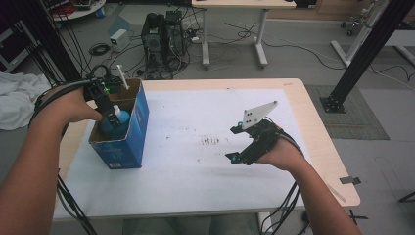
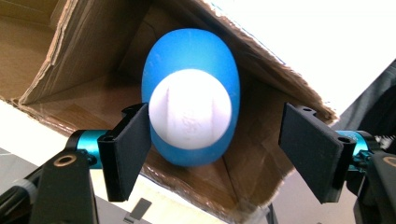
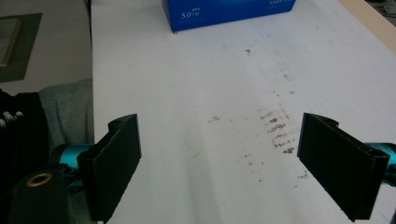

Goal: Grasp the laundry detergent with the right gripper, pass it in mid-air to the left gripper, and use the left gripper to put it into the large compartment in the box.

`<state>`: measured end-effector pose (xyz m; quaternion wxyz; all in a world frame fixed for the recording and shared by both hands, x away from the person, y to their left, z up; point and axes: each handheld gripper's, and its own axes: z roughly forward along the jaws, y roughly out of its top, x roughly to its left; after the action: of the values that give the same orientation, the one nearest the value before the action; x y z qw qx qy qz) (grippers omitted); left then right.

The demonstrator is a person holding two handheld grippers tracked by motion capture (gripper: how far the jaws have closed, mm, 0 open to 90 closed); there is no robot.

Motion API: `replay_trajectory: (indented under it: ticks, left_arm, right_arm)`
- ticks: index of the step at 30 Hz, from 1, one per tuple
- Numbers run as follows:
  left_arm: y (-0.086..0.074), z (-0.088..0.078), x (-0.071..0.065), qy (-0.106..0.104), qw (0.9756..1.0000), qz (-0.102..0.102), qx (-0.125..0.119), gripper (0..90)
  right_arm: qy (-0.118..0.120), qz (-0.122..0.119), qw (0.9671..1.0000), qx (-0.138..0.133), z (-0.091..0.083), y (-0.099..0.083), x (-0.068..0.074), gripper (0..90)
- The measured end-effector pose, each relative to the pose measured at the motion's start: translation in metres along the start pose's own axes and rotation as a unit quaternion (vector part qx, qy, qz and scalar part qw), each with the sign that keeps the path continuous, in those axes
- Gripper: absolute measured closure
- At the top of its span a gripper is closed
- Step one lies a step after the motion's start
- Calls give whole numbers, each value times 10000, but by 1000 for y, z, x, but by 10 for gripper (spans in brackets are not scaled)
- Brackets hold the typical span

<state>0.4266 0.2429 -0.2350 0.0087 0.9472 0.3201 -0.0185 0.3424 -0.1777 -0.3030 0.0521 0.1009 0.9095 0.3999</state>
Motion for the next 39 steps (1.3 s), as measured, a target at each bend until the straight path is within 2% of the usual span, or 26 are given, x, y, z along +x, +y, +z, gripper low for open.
replay_trajectory:
  ticks: [6, 7, 9, 10, 11, 15, 19, 25, 26, 28, 31, 35, 39]
  left_arm:
    - [0, -8, -5, 40, 10000, 11, -74, 235]
    - [0, -11, -4, 34, 9999, 108, 7, 229]
    - [1, -16, -7, 65, 9998, 177, 24, 217]
    - [1, -18, -9, 36, 9999, 146, -33, 212]
    - [1, -21, -10, 47, 9997, 247, -15, 206]
    - [5, -30, -18, 127, 9990, 435, -47, 180]
    - [11, -37, -28, 57, 9976, 693, -40, 174]
    - [20, -43, -40, -5, 9965, 828, -92, 155]
    - [22, -44, -41, -10, 9960, 891, -104, 152]
    - [25, -45, -45, 21, 9940, 1082, -151, 125]
    - [31, -45, -52, -53, 9927, 1194, -159, 125]
    - [40, -44, -59, -20, 9896, 1433, -70, 111]
    - [48, -39, -68, 18, 9867, 1624, 27, 97]
  right_arm:
    - [-41, -13, 9999, 130, -4, 0, -2, 127]
    - [-65, -9, 9999, 145, -6, 1, -3, 127]
    - [-68, -1, 9998, 193, -8, 3, -5, 127]
    - [-83, 29, 9996, 257, -10, 4, -5, 127]
    - [-88, 26, 9996, 280, -11, 6, -6, 127]
    - [-103, -7, 9992, 399, -17, 12, -9, 127]
    - [-114, -8, 9987, 504, -21, 18, -11, 127]
    - [-75, 7, 9967, 807, -24, 24, -13, 127]
    - [-46, -68, 9966, 823, -24, 25, -14, 127]
    - [-57, -65, 9956, 933, -26, 27, -15, 127]
    - [-54, -77, 9943, 1066, -29, 30, -17, 127]
    - [-55, -132, 9924, 1220, -32, 35, -21, 127]
    - [-15, -87, 9897, 1431, -32, 37, -23, 127]
